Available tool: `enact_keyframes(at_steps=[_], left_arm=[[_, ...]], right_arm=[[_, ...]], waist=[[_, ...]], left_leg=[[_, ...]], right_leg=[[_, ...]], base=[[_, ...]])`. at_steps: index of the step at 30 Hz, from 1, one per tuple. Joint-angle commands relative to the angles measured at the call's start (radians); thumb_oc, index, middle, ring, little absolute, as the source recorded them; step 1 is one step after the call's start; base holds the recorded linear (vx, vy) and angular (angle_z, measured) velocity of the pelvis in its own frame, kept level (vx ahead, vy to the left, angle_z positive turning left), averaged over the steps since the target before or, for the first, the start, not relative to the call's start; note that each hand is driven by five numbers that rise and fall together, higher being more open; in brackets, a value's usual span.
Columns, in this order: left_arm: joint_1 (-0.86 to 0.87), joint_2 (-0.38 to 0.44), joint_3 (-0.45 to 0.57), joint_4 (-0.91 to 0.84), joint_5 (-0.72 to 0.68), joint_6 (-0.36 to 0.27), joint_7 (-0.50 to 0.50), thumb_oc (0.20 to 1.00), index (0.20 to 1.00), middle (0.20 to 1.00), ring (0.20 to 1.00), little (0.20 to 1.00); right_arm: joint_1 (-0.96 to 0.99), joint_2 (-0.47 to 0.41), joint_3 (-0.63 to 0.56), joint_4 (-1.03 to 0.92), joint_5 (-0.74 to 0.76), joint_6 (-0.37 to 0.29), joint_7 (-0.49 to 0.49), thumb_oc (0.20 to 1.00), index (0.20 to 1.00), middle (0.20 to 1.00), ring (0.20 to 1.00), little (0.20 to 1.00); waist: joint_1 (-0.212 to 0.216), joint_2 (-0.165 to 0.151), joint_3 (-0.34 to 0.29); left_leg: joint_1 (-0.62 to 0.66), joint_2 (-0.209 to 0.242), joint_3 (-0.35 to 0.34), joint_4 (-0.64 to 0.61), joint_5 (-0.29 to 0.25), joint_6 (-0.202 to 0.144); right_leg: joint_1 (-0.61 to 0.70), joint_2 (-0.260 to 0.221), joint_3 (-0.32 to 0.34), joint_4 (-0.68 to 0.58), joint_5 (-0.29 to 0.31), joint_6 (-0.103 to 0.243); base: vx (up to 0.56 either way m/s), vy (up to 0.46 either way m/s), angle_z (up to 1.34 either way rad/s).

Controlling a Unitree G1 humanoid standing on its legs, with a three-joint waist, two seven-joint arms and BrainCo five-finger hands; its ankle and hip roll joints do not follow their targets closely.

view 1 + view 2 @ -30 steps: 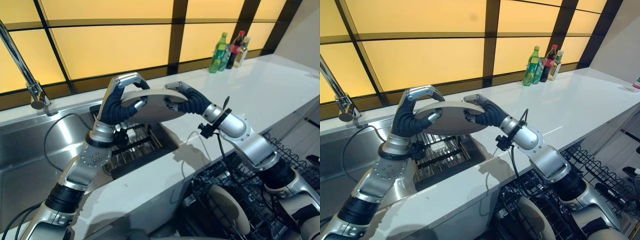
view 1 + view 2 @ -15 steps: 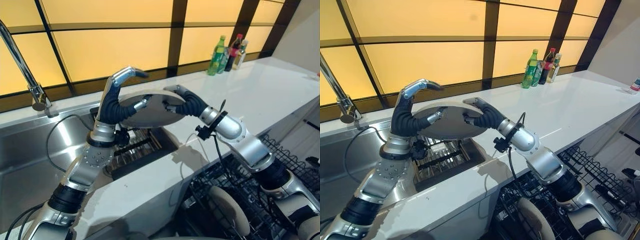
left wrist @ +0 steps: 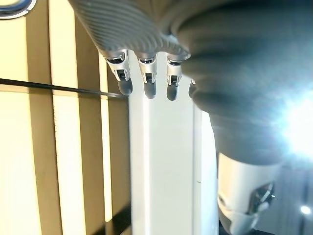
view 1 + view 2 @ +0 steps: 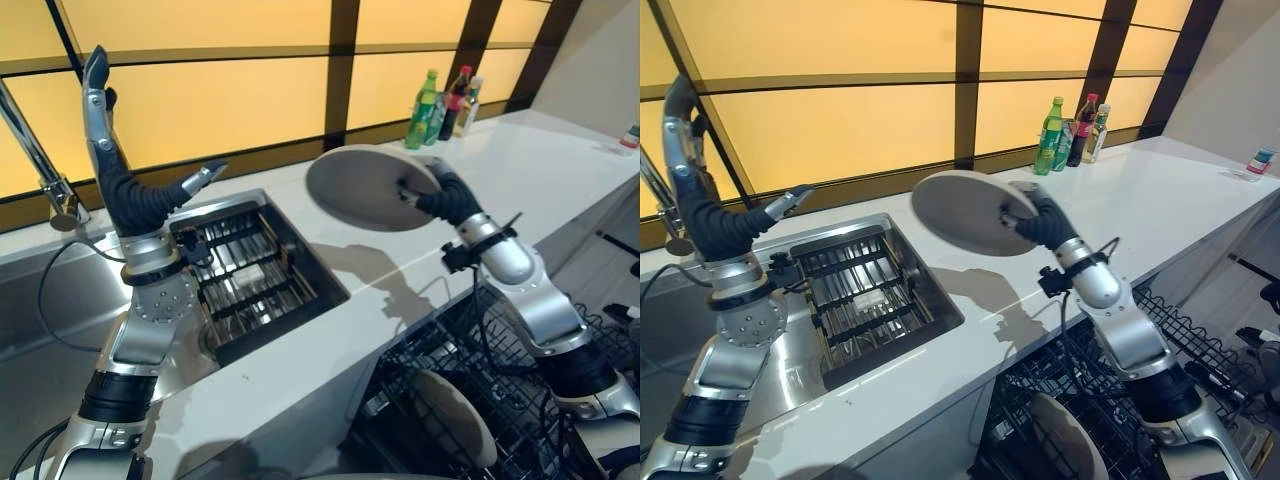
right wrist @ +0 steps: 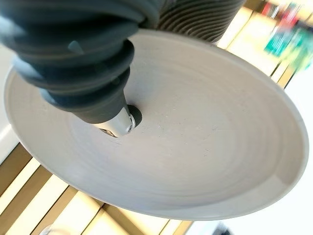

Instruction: Pick up plates and place into dishwasher.

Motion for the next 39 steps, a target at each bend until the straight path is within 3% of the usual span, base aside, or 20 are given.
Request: enact_keyframes(at_steps=[1,11,19,30,32,39], left_arm=[[0.051,0.048,0.069,0.053,-0.042,-0.004,0.004,1.0,1.0,1.0,1.0,1.0],[0.171,0.09,0.209,0.092,-0.096,0.042,0.007,1.0,1.0,1.0,1.0,1.0],[0.22,0.088,0.252,0.112,-0.068,0.09,-0.006,1.0,1.0,1.0,1.0,1.0],[0.28,0.106,0.289,0.125,-0.048,0.101,-0.06,1.0,1.0,1.0,1.0,1.0],[0.28,0.109,0.294,0.129,-0.047,0.102,-0.062,1.0,1.0,1.0,1.0,1.0],[0.289,0.124,0.312,0.137,-0.036,0.09,-0.095,1.0,1.0,1.0,1.0,1.0]], right_arm=[[0.019,-0.071,-0.097,-0.013,-0.023,-0.078,-0.083,0.2,0.2,0.2,0.2,0.2],[0.204,-0.126,-0.294,0.092,-0.079,-0.106,-0.19,0.2,0.2,0.2,0.2,0.2],[0.316,-0.109,-0.324,0.157,-0.126,-0.097,-0.197,0.2,0.2,0.2,0.2,0.2],[0.38,-0.115,-0.344,0.394,-0.253,-0.032,-0.326,0.2,0.2,0.2,0.2,0.2],[0.389,-0.12,-0.351,0.433,-0.236,-0.032,-0.31,0.2,0.2,0.2,0.2,0.2],[0.42,-0.12,-0.296,0.512,-0.178,-0.008,-0.086,0.2,0.2,0.2,0.2,0.2]], waist=[[-0.025,0.006,-0.052],[-0.075,0.011,-0.051],[-0.109,0.02,-0.047],[-0.105,0.019,-0.029],[-0.106,0.021,-0.026],[-0.108,0.026,-0.018]], left_leg=[[-0.008,0.001,0.076,-0.04,0.035,0.024],[0.007,0.017,0.14,-0.04,0.031,0.021],[0.031,0.033,0.184,-0.04,0.014,0.016],[0.046,0.038,0.187,-0.04,0.0,0.009],[0.045,0.037,0.185,-0.04,-0.001,0.008],[0.057,0.034,0.167,-0.04,-0.007,-0.002]], right_leg=[[-0.014,0.002,0.023,0.087,-0.05,-0.005],[-0.029,0.0,0.083,0.078,-0.03,-0.002],[-0.027,-0.016,0.113,0.058,-0.018,0.007],[-0.018,-0.037,0.111,0.029,0.002,0.026],[-0.02,-0.04,0.108,0.029,0.003,0.029],[-0.015,-0.05,0.105,0.036,0.0,0.036]], base=[[0.03,0.0,-0.13],[0.04,-0.002,-0.13],[0.1,-0.009,-0.14],[0.1,-0.033,-0.05],[0.06,-0.025,0.01],[0.08,-0.033,0.01]])
